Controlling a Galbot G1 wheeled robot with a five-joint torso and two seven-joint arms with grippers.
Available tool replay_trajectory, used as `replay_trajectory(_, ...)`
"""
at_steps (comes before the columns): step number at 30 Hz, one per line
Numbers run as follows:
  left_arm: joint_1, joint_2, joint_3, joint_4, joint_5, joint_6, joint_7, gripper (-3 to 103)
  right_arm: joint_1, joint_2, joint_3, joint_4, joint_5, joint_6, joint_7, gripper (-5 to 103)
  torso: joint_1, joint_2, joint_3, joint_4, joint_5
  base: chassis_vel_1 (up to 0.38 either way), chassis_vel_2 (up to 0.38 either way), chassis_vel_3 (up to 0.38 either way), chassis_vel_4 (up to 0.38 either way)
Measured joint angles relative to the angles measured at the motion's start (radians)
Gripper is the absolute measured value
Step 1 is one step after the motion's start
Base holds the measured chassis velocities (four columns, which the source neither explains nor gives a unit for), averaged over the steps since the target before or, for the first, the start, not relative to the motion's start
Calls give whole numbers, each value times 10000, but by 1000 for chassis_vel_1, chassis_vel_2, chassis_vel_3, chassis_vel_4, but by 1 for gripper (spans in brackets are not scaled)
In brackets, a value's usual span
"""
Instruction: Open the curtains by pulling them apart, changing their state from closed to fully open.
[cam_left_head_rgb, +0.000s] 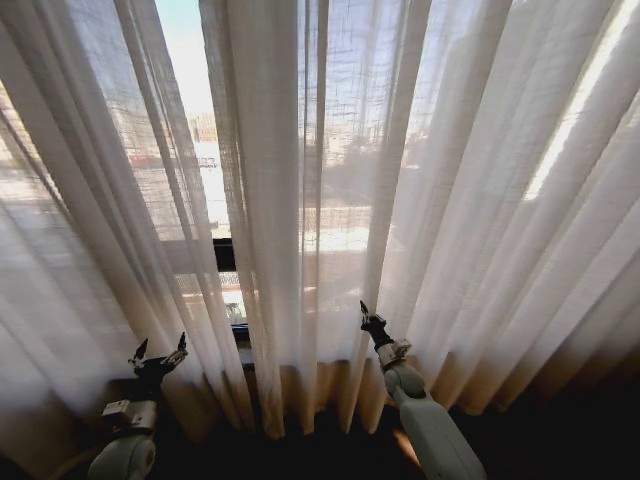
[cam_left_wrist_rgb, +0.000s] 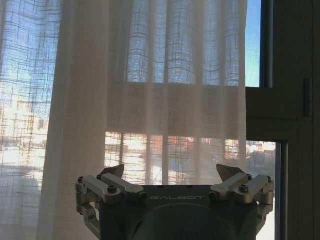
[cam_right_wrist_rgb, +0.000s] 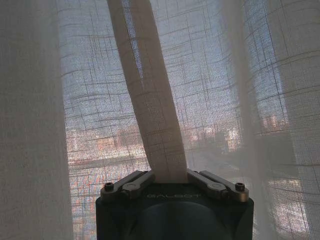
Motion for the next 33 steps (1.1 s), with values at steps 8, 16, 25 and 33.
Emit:
replay_trajectory(8, 0, 0, 0, 0, 0, 0, 0, 100, -71, -104, 112, 49, 88, 5, -39, 0, -1, 0, 0, -1, 0, -199, -213, 219, 194)
replay_trajectory(16, 0, 0, 1, 0, 0, 0, 0, 100, -78, -105, 185, -62, 90, 94, -176, 0, -1, 0, 0, -1, 0, -310, -293, 310, 303)
replay_trajectory(25, 0, 0, 1, 0, 0, 0, 0, 100, -24, -118, 239, -135, 116, 111, -242, 0, -2, 0, -1, 0, -4, -361, -362, 361, 377)
replay_trajectory(33, 0, 0, 2, 0, 0, 0, 0, 100, -57, -145, 282, -148, 124, 129, -295, 0, -1, 0, 0, -3, -3, -360, -349, 345, 363)
